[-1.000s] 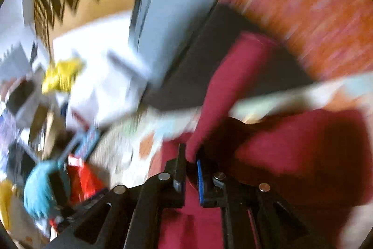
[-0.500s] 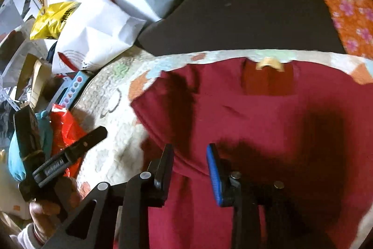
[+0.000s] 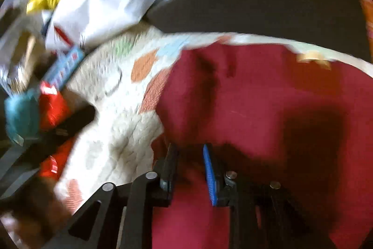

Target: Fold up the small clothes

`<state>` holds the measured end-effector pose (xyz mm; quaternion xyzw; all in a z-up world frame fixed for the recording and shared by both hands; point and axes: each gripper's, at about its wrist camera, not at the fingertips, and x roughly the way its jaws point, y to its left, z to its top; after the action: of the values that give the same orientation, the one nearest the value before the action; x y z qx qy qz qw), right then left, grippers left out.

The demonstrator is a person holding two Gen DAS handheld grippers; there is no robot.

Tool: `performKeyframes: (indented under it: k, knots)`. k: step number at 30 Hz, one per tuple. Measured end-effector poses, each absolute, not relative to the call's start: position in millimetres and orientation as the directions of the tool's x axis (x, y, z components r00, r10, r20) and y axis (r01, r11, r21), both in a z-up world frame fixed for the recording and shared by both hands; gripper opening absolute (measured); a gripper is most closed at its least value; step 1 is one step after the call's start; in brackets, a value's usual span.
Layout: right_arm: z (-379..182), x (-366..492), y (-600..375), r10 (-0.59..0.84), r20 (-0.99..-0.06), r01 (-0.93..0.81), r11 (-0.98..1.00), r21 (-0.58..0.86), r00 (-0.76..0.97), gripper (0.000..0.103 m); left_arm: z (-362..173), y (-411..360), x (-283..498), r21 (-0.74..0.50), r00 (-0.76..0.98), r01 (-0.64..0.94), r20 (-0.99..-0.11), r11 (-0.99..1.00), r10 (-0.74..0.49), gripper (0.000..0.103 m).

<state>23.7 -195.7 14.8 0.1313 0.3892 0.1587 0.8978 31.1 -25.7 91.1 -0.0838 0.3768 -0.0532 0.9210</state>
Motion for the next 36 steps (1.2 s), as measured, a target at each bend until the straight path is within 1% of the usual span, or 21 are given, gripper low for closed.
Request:
performKeyframes:
  k: [2,3,4,6,7,10,11,12,13,15,16,17,19,20,22,24,27,29,31,33,36]
  knots:
    - [31.6,-4.1,-242.3,0.278,-0.644,-0.089,0.946,0.31,0.712,0.024,86.8,-31.0,32.7,-0.19,0.701,0.043,-0.694,0.981,-0.165,0.102]
    - [36.9,-13.2,-261.7,0.226,-0.639,-0.04,0.956,0.292,0.735,0.03,85.0,-34.0,34.5,-0.191,0.696,0.047,-0.698,0.98,-0.169,0.102]
    - [41.7,-23.5,-287.4,0.152,-0.635,0.033,0.963,0.269,0.758,0.043,82.8,-38.5,37.9,-0.194,0.69,0.057,-0.702,0.979,-0.179,0.102]
    - [42.8,-35.5,-334.6,0.017,-0.637,0.182,0.952,0.246,0.771,0.061,79.3,-47.7,44.5,-0.182,0.685,0.075,-0.705,0.98,-0.183,0.102]
    - [39.6,-36.5,-353.8,-0.023,-0.647,0.238,0.939,0.246,0.762,0.064,76.2,-53.3,49.1,-0.164,0.679,0.085,-0.712,0.983,-0.177,0.102]
    - [11.6,-20.3,-395.4,-0.022,-0.727,0.329,0.901,0.283,0.686,0.063,63.7,-63.7,61.0,-0.133,0.655,0.092,-0.739,0.987,-0.16,0.102]
    - [-2.0,-11.5,-402.8,0.035,-0.751,0.326,0.887,0.327,0.659,0.058,57.9,-65.8,65.8,-0.126,0.643,0.088,-0.75,0.988,-0.153,0.102]
    - [-14.6,-6.1,-409.0,0.105,-0.761,0.314,0.869,0.383,0.64,0.048,53.3,-67.4,69.3,-0.122,0.632,0.087,-0.761,0.989,-0.149,0.102]
    - [-21.8,-7.2,-416.4,0.114,-0.759,0.327,0.854,0.404,0.642,0.036,48.5,-69.1,73.7,-0.119,0.62,0.087,-0.771,0.989,-0.148,0.102]
    - [-13.5,-16.2,-422.5,0.088,-0.719,0.301,0.868,0.395,0.689,0.025,42.5,-71.8,79.5,-0.103,0.614,0.088,-0.778,0.991,-0.135,0.102]
    - [-6.2,-21.0,-424.1,0.066,-0.695,0.287,0.88,0.379,0.716,0.021,39.5,-72.9,82.5,-0.086,0.614,0.086,-0.78,0.993,-0.12,0.102]
    - [-0.9,-25.4,-426.6,0.007,-0.681,0.303,0.892,0.335,0.733,0.021,35.1,-74.8,87.0,-0.066,0.609,0.083,-0.786,0.994,-0.103,0.102]
    - [-5.0,-21.2,-435.2,-0.111,-0.697,0.38,0.892,0.244,0.708,0.019,27.6,-77.1,94.0,-0.071,0.594,0.091,-0.797,0.993,-0.112,0.103]
    - [-15.2,-15.3,-440.7,-0.109,-0.716,0.395,0.885,0.246,0.69,0.019,24.5,-78.1,97.4,-0.074,0.587,0.087,-0.802,0.993,-0.111,0.103]
    - [-16.5,-16.8,-443.2,-0.086,-0.706,0.39,0.877,0.282,0.703,0.02,24.3,-78.0,99.3,-0.079,0.586,0.083,-0.803,0.993,-0.112,0.103]
    - [-2.1,-28.7,-445.5,-0.048,-0.694,0.373,0.869,0.326,0.718,0.022,26.2,-77.9,100.0,-0.072,0.591,0.084,-0.8,0.994,-0.108,0.102]
    - [19.6,-51.0,-437.6,-0.037,-0.66,0.354,0.865,0.354,0.751,0.027,36.7,-73.4,96.7,-0.05,0.624,0.064,-0.777,0.997,-0.079,0.102]
    - [32.3,-58.0,-421.8,-0.005,-0.65,0.3,0.889,0.344,0.76,0.027,43.7,-70.9,93.1,-0.062,0.66,0.058,-0.747,0.996,-0.085,0.102]
    - [40.2,-56.0,-402.9,0.038,-0.645,0.222,0.922,0.317,0.763,0.027,42.1,-73.2,95.1,-0.058,0.662,0.075,-0.744,0.995,-0.093,0.102]
    - [32.1,-47.8,-390.2,0.032,-0.667,0.2,0.942,0.269,0.745,0.027,29.8,-79.0,101.3,-0.026,0.627,0.081,-0.775,0.996,-0.071,0.102]
    - [-2.8,-21.9,-388.5,-0.014,-0.768,0.256,0.947,0.196,0.64,0.028,15.1,-78.3,104.5,-0.045,0.6,0.091,-0.795,0.995,-0.09,0.103]
